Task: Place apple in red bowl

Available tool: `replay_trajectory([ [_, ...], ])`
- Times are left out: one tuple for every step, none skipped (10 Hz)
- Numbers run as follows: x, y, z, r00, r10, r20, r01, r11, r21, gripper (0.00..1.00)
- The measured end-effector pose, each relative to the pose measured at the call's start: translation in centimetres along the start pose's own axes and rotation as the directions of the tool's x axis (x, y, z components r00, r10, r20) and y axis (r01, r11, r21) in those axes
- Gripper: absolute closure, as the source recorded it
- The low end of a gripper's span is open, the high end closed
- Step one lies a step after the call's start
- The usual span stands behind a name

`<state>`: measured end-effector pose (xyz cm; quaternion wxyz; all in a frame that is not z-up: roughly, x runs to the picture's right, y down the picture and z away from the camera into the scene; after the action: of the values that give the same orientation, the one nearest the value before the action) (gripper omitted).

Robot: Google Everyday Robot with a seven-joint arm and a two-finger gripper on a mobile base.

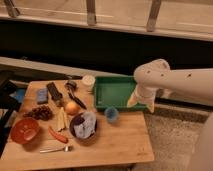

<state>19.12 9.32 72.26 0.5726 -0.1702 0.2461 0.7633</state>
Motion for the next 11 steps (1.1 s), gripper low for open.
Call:
replay_trajectory([
  [0.0,0.0,0.0,1.000,0.000,0.000,0.000,1.000,0.000,0.26],
  [0.0,0.0,-0.1,1.000,-0.002,0.003,0.002,1.000,0.001,0.26],
  [-0.2,0.1,-0.2,1.000,-0.009,0.014,0.009,1.000,0.000,0.26],
  [-0.7,0.4,-0.4,0.999,-0.021,0.030,0.021,1.000,-0.007,0.26],
  [-1.4,1.1,-0.5,0.998,-0.039,0.051,0.040,0.999,-0.020,0.26],
  [-1.9,3.1,-0.8,0.995,-0.062,0.079,0.066,0.997,-0.050,0.26],
  [-2.3,5.0,-1.0,0.992,-0.085,0.097,0.092,0.993,-0.070,0.26],
  [-2.7,7.3,-1.2,0.988,-0.104,0.113,0.116,0.988,-0.101,0.26],
  [-2.8,10.2,-1.6,0.983,-0.131,0.126,0.148,0.979,-0.140,0.26],
  [-2.8,10.1,-1.6,0.983,-0.131,0.126,0.148,0.979,-0.139,0.26],
  [-2.8,10.0,-1.6,0.983,-0.131,0.127,0.148,0.979,-0.137,0.26],
])
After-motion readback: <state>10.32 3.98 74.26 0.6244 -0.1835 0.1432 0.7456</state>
